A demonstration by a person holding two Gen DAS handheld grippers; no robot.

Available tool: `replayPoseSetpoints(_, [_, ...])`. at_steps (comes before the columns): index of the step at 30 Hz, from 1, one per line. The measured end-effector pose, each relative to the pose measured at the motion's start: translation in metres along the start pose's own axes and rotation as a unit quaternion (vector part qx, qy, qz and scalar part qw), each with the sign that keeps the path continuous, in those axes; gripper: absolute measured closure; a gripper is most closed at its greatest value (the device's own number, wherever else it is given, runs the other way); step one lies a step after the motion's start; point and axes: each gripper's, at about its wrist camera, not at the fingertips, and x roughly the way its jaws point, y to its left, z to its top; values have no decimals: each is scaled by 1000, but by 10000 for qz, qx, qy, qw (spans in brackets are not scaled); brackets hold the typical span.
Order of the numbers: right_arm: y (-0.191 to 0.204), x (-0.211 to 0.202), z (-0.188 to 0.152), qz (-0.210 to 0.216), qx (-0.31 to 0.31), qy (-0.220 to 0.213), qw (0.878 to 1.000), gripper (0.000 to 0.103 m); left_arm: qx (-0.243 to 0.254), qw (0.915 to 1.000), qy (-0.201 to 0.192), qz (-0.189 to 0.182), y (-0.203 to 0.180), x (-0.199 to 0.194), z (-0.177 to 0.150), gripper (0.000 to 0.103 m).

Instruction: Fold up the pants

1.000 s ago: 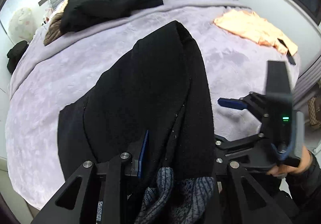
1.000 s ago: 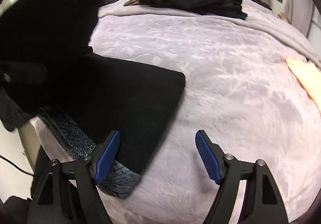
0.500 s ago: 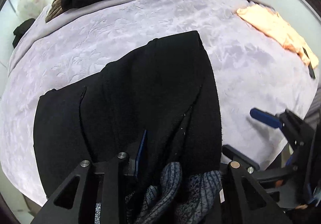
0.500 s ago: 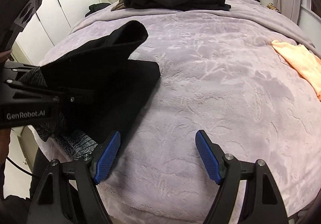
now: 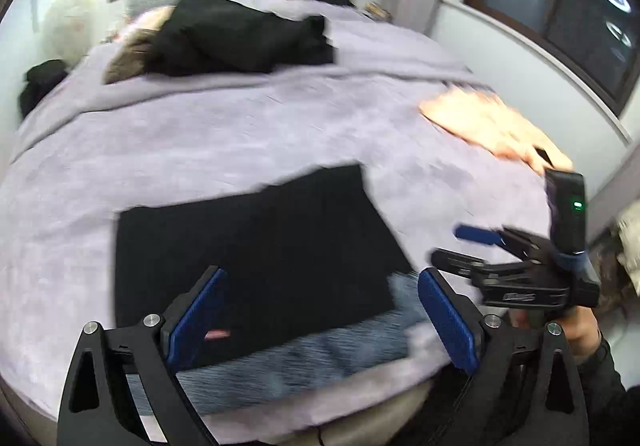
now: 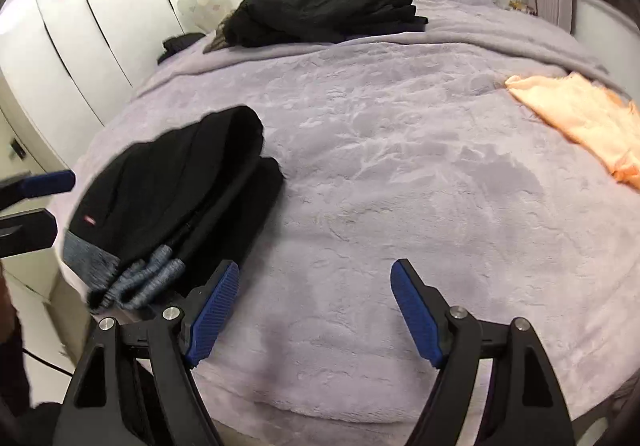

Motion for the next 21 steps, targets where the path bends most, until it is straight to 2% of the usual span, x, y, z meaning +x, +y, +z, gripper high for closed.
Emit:
replayPoseSetpoints(2, [-2,14,11,652,405,146,9969,15,-337,9981,18,508,31,8,4,1])
replayPoseSetpoints(4, [7,33,16,1033,597,545,9914,15,-736,9916,155,1051,64,22,2,1])
replayPoseSetpoints(6, [29,41,8,1499,557,642,9850,15,-1105,9874,269,1103,90,32,-8,1])
replayPoseSetpoints(7, [42,40,2,1673,359,570,9836,19,-1261,9863,325,1009,100,37,-15,1])
replayPoseSetpoints(8, [57,37,-4,1640,20,451,9854,39,-1333,9860,378,932,105,41,-19,1])
replayPoseSetpoints(10, [79,37,-15,1040,-503,392,9925,65,-1367,9856,604,786,108,57,-34,1])
replayPoseSetpoints(11, [80,39,-17,979,-448,444,9932,71,-1352,9851,666,833,108,63,-39,1])
replayPoseSetpoints(13, [68,35,-16,1142,-108,484,9922,76,-1353,9861,614,747,108,68,-43,1])
replayPoseSetpoints(16, [47,36,-26,1342,384,594,9884,77,-1293,9879,496,703,107,61,-44,1])
replayPoseSetpoints(19, [29,45,-36,1739,959,815,9767,75,-1239,9877,568,772,107,68,-46,1])
replayPoseSetpoints(20, [27,41,-33,1768,1031,845,9752,70,-1267,9872,560,787,109,64,-46,1])
replayPoseSetpoints(21, [27,34,-29,1590,1053,842,9780,65,-1267,9868,531,857,109,58,-44,1])
